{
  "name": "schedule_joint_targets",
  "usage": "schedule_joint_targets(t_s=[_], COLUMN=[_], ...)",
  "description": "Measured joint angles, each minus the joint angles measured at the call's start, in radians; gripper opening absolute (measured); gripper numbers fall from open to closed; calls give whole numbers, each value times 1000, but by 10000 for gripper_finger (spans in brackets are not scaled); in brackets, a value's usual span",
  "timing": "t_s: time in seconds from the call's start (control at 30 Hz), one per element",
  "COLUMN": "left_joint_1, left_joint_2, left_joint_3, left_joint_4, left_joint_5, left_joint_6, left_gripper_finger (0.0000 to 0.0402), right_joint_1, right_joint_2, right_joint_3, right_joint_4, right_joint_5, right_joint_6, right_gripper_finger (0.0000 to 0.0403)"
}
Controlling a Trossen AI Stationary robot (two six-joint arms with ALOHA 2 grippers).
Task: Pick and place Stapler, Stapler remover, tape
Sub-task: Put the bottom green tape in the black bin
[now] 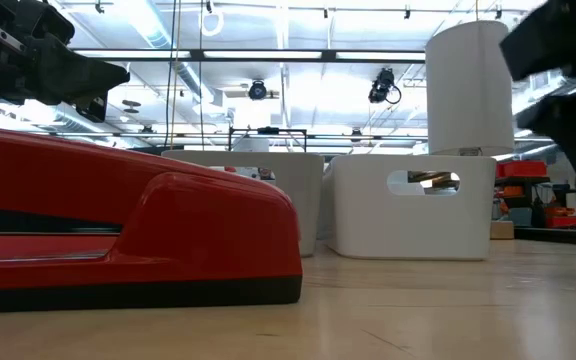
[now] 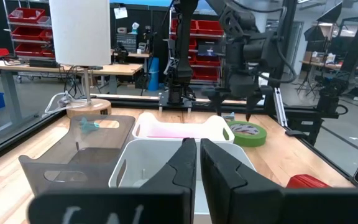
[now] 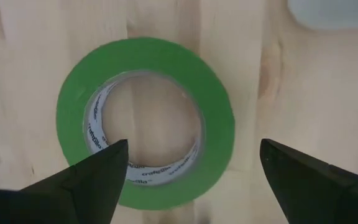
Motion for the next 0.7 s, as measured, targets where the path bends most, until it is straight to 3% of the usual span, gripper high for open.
schedule_joint_targets(t_s=[0.3,0.7], left_joint_1=[0,0], left_joint_2=[0,0], left_joint_3=[0,0], left_joint_4=[0,0], left_joint_5=[0,0], left_joint_6=[0,0], left_gripper_finger=[28,28], right_joint_1=[2,2], right_joint_2=[0,0], right_joint_3=[-130,-187], right_joint_4=[114,152], right_joint_5=[35,72], right_joint_6=[52,51], right_gripper_finger=[361,349])
